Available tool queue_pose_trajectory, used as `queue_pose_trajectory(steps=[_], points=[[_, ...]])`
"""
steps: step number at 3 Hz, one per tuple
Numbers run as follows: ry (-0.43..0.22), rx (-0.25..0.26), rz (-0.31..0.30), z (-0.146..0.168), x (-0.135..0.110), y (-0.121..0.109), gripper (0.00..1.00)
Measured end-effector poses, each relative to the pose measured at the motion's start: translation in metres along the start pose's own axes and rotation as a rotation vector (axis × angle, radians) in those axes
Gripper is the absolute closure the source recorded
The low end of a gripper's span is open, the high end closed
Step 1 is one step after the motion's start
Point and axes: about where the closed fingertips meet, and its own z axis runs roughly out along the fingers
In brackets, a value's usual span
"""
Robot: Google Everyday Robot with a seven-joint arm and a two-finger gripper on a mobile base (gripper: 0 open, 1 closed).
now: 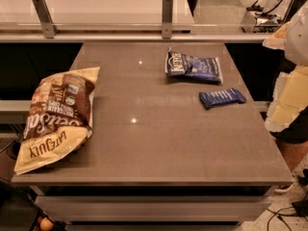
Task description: Move rxbar blueberry near brown chip bag
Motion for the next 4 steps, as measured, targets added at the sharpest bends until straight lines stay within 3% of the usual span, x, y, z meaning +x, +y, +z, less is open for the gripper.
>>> queue_pose_trajectory(steps=[1, 2, 4], points=[[0.000, 0.000, 0.000, 0.000, 0.000, 0.000, 0.00], [-0.045, 0.001, 0.020, 0.004, 0.008, -0.017, 0.00], [-0.238, 0.007, 0.113, 0.036, 0.042, -0.068, 0.00]])
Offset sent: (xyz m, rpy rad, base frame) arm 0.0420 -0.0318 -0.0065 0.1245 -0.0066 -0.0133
